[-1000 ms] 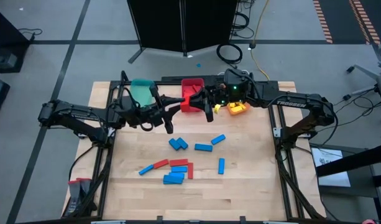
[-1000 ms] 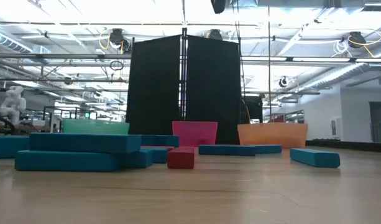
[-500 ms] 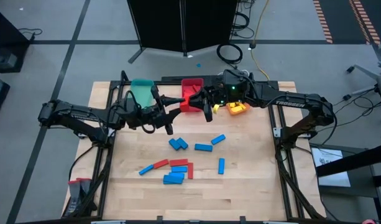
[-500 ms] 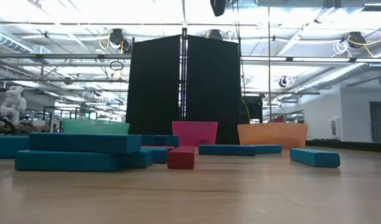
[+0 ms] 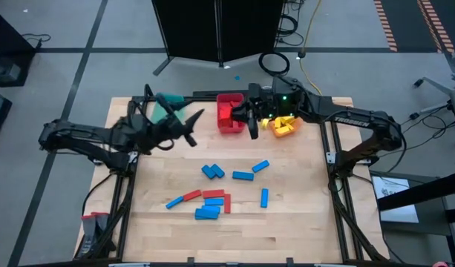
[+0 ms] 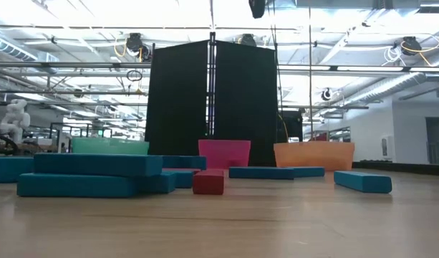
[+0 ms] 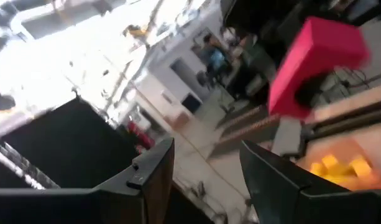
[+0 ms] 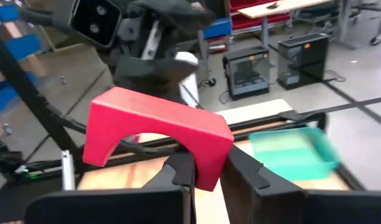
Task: Sort blocks
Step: Put the red block into the red bin
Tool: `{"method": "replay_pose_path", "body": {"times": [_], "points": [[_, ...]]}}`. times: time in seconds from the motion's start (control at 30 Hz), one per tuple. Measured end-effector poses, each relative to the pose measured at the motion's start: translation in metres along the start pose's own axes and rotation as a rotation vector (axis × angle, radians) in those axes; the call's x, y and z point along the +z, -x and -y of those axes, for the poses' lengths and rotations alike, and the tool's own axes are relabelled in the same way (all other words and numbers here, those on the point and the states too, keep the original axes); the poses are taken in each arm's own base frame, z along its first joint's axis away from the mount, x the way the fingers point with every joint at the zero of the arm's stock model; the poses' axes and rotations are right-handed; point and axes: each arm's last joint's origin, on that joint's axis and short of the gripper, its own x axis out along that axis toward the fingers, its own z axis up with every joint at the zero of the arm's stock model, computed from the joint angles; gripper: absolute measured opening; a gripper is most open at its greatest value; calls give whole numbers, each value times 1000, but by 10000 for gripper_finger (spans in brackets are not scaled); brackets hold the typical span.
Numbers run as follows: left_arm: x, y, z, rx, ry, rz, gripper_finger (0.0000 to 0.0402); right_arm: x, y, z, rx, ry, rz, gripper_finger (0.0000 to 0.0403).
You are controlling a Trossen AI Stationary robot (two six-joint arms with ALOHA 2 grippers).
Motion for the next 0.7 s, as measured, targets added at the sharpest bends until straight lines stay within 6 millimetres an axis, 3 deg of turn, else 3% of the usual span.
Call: {"method": "replay_pose_path", "body": {"times": [0.13, 0.27, 0.43, 0.7], "points": [[-8, 20, -13, -65, 125, -65, 190, 1, 11, 19, -156, 12, -33, 36], [-20, 37, -23, -116, 261, -141, 190, -16, 7, 48, -343, -44, -162, 36], [-29, 47, -25, -143, 338, -221, 190, -51, -20, 89, -496, -145, -323, 36], [-38, 49, -19, -144, 352, -315, 190, -117, -69, 156, -630, -380, -429, 36]]}}
